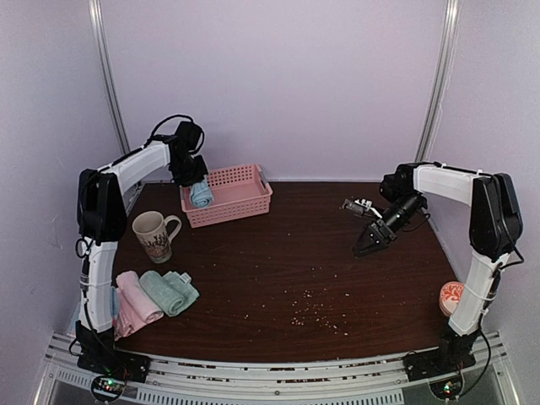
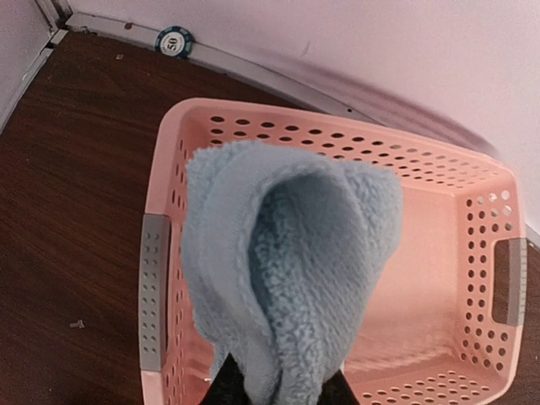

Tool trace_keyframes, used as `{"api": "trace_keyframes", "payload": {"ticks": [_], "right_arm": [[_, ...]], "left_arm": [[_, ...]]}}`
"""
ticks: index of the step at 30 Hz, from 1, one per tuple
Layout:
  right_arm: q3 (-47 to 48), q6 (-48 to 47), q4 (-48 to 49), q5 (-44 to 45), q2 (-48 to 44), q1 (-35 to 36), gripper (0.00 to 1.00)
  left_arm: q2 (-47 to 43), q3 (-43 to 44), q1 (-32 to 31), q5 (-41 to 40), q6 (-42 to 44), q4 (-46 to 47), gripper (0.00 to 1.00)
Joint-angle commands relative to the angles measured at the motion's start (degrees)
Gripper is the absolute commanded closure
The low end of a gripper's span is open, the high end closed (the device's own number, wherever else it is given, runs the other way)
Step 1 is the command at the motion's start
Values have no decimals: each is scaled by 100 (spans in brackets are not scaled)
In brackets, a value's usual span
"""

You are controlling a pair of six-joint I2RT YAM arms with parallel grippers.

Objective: Roll the towels
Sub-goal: Place the towel in the bin.

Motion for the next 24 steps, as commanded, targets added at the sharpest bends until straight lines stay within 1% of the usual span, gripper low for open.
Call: {"api": "trace_keyframes", "payload": {"ticks": [1,5,12,24], "right_arm": [[-101,-75,-41,-110,15,-29,45],[-133,-68,-22,-98,24,-32,46],[-144,-67,-25,-91,76,-27,46],[-93,-112,-90,-112,223,-23,46]], "left_arm": [[398,499,186,-177,-256,-218,100],[663,689,225,-294,-187,-179,100],[994,725,273,-401,-79,-85,100],[1299,734,271,-366,-108,-80,95]]}}
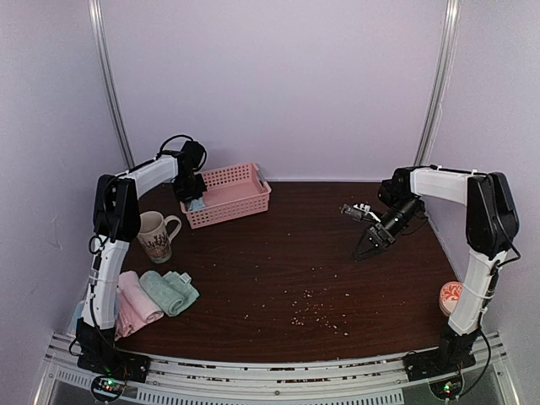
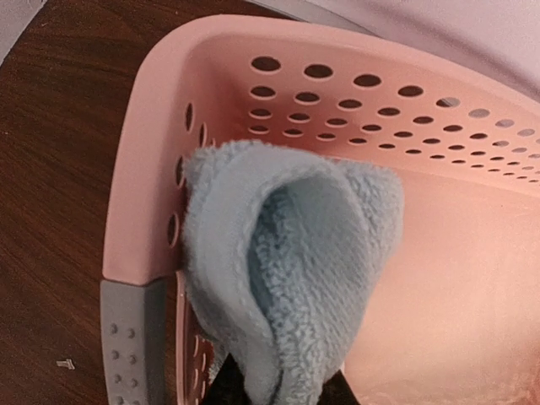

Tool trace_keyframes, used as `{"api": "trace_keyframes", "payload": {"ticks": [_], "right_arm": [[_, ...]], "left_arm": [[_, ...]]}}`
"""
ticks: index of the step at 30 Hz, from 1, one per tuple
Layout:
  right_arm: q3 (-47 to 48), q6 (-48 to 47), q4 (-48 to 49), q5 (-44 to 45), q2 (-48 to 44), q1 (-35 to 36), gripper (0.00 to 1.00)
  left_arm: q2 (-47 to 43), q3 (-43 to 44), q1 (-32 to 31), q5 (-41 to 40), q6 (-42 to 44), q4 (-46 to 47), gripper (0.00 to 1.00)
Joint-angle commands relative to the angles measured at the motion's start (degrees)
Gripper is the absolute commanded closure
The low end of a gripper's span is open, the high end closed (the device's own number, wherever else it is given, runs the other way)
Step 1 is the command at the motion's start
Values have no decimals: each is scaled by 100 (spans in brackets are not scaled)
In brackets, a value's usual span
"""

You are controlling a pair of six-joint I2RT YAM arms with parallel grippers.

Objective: Roll the towels
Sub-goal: Place the towel in the bin.

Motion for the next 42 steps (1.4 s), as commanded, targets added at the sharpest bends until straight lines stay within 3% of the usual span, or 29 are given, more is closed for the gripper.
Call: {"api": "trace_keyframes", "payload": {"ticks": [1,9,14,42], "right_arm": [[7,-96,-90,-111,44,-27,46],[4,-104,-88,-101,43,-18,46],[7,-109,-90,-100,38,-18,47],[-2,-107,-90,-84,-45,-6,47]], "left_arm": [[121,170,44,-77,-18,125,94],[165,190,58,57,-76,106,79],[163,206,51,152,-95,67,63],[-486,162,16,-114,31,-2,59]]}}
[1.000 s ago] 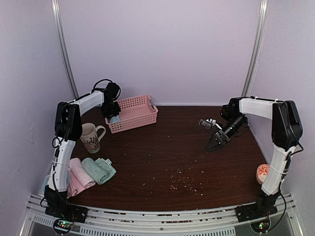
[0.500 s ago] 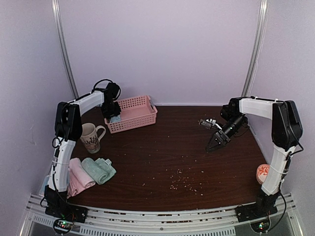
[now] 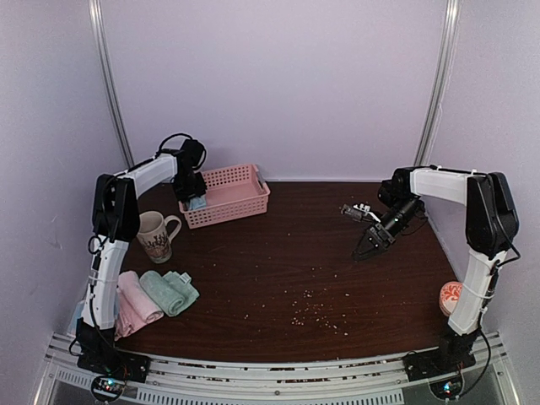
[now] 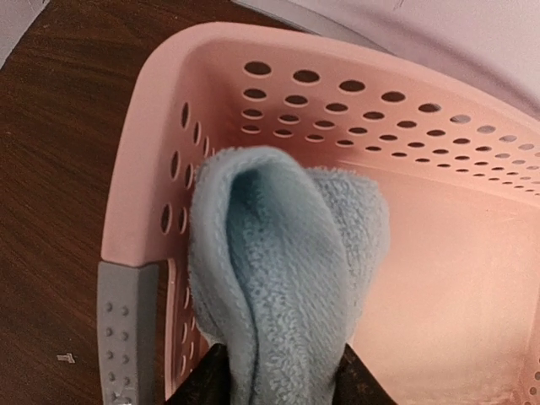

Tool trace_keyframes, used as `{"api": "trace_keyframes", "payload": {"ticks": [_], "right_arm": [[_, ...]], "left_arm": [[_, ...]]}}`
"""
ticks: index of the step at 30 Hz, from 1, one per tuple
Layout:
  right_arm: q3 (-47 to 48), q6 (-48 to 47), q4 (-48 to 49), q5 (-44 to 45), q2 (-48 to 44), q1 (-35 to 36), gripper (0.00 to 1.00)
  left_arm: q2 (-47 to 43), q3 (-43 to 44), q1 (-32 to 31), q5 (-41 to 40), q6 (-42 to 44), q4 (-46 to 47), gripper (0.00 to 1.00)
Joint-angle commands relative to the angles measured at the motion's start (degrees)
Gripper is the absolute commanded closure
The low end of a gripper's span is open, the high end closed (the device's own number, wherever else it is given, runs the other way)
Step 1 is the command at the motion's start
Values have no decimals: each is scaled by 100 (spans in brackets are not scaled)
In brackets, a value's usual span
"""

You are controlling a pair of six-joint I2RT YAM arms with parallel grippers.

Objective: Roll the towels
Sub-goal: Place the towel in the bin, then adjust the towel in the bin.

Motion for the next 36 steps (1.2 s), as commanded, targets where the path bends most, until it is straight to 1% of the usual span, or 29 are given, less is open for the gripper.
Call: {"api": "trace_keyframes", "payload": {"ticks": [1,3,5,14,21,23,24,26,28,31,33,36], "right_arm": [[-4,-99,-77,-83,-71,-2,47],[-2,-95,-75,-84,-80,8,47],[-2,-92,-77,-83,-90,12,47],[-26,-92,-77,-57,-124,34,47],[-21,-94,-77,-59,-135,43,47],[-11,-93,-77,-56,-131,39,47],[-11,-88,-77,-53,-137,49,47],[-11,-88,-73,-50,-116,51,47],[-3,-79,-77,-42,-92,48,47],[23,-52,-76,-36,-84,56,47],[20,-48,-77,-29,-85,56,47],[-1,-47,-76,-13,-97,57,47]], "left_arm": [[-453,138,8,-198,91,25,56],[-475,140,-2,-197,96,13,52],[-471,138,2,-165,106,1,51],[-502,84,-26,-131,142,-40,51],[-796,225,-234,-344,429,-32,51],[-877,190,-316,-400,663,76,52],[-906,134,-355,-358,829,270,53],[-954,-97,-446,-133,1146,653,58],[-919,-307,-517,235,1365,1046,67],[-627,-220,-617,458,1423,1162,77],[-388,-87,-667,399,1426,1149,80],[-53,115,-680,287,1417,1149,80]]}}
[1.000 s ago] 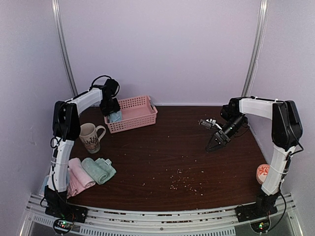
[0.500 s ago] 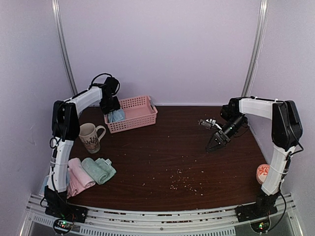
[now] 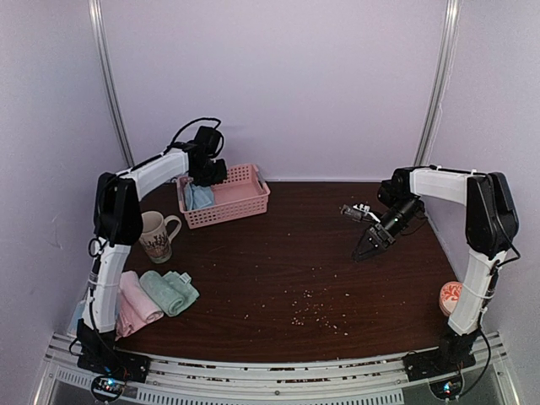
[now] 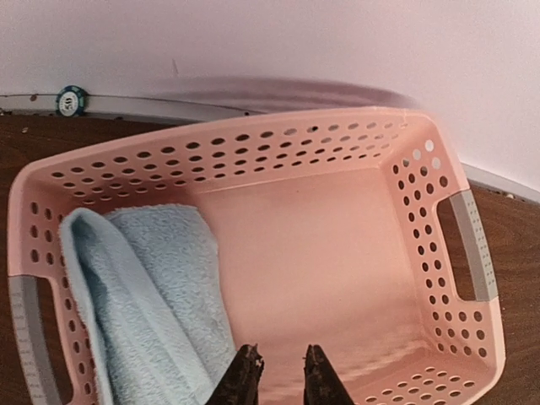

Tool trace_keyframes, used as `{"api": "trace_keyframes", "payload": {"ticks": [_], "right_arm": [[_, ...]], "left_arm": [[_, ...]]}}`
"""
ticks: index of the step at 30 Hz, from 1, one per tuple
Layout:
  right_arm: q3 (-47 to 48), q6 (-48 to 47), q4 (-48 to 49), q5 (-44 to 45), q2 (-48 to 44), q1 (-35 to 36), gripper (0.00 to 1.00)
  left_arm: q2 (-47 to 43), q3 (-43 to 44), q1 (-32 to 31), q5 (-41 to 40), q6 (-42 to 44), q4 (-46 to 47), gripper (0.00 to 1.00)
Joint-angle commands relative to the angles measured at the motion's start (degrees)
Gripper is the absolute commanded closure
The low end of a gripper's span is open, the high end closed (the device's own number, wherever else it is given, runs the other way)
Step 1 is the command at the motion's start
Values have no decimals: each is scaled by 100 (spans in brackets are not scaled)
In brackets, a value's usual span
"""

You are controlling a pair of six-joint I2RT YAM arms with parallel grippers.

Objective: Roll the towels
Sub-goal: Adjust the towel in the bin.

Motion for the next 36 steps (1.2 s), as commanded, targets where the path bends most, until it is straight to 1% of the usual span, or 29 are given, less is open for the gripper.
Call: {"api": "trace_keyframes", "payload": {"ticks": [1,5,8,12,17,20,27,32,36], "right_arm": [[-6,-46,-72,-17,-92,36,47],[-4,-38,-70,6,-79,48,47],[0,-33,-67,18,-56,39,47],[-2,-22,-63,29,-24,46,47],[24,-30,-73,23,35,52,47],[24,-33,-73,32,45,61,48],[-17,-37,-72,58,-49,69,48],[8,-18,-71,118,-175,67,47],[243,100,-72,333,-293,70,48]], "left_arm": [[588,296,-7,-6,185,244,80],[1056,757,-3,-102,253,217,80],[1209,869,68,-357,90,-30,80],[1226,712,297,-574,-275,-538,77],[1063,462,421,-1130,-231,-799,76],[1002,393,439,-1160,-218,-785,76],[972,375,439,-765,-155,-450,77],[524,270,403,-561,-39,-184,76],[-83,63,258,-668,335,114,75]]}}
